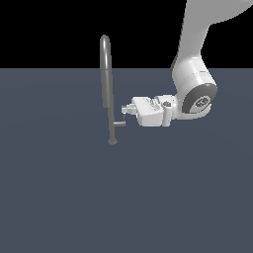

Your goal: Turn on the faucet by rotating a designated handle.

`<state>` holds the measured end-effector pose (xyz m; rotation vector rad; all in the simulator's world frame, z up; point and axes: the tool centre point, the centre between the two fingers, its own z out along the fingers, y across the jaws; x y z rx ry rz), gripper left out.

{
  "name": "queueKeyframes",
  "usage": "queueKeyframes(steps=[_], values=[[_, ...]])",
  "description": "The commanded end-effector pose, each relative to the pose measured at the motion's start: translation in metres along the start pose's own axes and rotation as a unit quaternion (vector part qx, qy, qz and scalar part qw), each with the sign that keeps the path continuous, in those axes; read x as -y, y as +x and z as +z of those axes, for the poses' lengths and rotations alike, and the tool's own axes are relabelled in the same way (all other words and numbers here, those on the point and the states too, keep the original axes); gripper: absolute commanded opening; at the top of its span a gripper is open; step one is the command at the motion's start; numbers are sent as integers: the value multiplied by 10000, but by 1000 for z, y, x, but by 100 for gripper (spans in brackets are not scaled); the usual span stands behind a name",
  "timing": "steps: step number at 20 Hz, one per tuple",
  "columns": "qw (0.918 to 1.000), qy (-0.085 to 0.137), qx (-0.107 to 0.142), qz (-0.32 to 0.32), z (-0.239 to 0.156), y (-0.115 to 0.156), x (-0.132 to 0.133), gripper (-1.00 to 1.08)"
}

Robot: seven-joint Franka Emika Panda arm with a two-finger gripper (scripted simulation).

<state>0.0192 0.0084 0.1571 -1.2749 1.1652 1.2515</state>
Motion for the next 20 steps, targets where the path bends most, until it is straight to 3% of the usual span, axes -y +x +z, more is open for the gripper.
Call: queueKeyframes(steps=[1, 7, 9, 15, 16, 17, 20], values=[[10000, -11, 12, 36, 0, 7, -10, -100], [10000, -26, 26, 74, 0, 22, -34, -100], [10000, -16, 7, -38, 0, 11, -24, -100], [10000, -26, 25, 67, 0, 50, -47, -100], [10000, -26, 25, 67, 0, 50, -47, -100], [10000, -41, 28, -79, 0, 31, -37, -100], [10000, -36, 27, -27, 0, 50, -40, -100]])
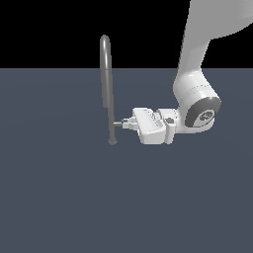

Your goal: Turn on the faucet by rotating a designated handle.

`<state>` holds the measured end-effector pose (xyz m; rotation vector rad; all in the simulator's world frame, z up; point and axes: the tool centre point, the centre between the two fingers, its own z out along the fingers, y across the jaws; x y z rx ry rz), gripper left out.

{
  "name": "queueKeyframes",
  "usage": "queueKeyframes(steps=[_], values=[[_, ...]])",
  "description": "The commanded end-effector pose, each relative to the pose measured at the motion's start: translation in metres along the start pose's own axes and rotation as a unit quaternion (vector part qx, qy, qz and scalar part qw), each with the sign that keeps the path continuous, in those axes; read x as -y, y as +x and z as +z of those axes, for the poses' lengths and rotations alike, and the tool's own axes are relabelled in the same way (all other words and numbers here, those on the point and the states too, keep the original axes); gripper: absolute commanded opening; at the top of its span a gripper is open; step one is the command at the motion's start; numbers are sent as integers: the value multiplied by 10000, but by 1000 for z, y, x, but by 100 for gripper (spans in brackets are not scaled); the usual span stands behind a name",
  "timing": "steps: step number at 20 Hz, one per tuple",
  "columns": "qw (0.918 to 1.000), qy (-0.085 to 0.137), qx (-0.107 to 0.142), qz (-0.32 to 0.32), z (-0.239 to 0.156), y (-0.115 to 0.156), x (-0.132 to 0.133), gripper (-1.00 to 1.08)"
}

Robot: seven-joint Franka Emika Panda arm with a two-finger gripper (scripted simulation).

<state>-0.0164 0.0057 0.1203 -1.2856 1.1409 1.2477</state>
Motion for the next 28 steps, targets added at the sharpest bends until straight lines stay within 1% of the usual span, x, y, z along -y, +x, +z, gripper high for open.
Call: queueKeyframes(steps=[1, 6, 7, 8, 20, 21, 22, 28], values=[[10000, 14, -5, 86, 0, 19, -5, -100], [9999, 23, -5, 169, 0, 49, -11, -100], [9999, 23, -5, 169, 0, 49, -11, -100], [10000, -8, 14, -25, 0, 25, 0, -100], [9999, 21, -4, 162, 0, 76, 6, -100], [9999, 21, -4, 162, 0, 76, 6, -100], [10000, -36, 41, -81, -1, 45, 17, -100], [10000, -12, 23, 20, 0, 65, 25, -100]])
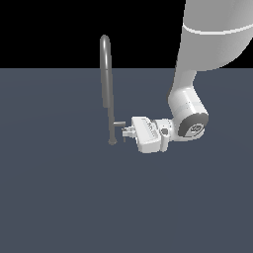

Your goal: Turn on the faucet by rotating a designated handle.

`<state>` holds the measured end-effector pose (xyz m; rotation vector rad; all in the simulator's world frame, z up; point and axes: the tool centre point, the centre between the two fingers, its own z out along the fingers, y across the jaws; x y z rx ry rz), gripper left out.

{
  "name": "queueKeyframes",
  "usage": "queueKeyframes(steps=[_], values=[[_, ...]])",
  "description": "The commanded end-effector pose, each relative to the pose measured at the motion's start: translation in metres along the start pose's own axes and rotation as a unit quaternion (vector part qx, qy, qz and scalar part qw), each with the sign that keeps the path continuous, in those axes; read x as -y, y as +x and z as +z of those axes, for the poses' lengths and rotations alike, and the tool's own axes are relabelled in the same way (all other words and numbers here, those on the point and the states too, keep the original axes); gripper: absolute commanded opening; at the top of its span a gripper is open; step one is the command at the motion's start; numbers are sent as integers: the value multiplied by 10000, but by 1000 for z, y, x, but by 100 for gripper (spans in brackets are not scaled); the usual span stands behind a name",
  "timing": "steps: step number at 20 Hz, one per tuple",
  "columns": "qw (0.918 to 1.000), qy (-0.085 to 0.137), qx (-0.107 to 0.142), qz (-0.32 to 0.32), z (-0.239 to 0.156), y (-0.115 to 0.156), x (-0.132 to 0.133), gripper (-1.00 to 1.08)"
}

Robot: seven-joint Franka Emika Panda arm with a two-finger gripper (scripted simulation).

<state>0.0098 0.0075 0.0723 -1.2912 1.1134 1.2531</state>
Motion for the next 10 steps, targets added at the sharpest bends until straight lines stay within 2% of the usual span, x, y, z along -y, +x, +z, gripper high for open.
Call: queueKeyframes(steps=[1, 10], values=[[9999, 57, -48, 110, 0, 19, 1, -100], [9997, 87, -71, 236, -1, 44, 9, -100]])
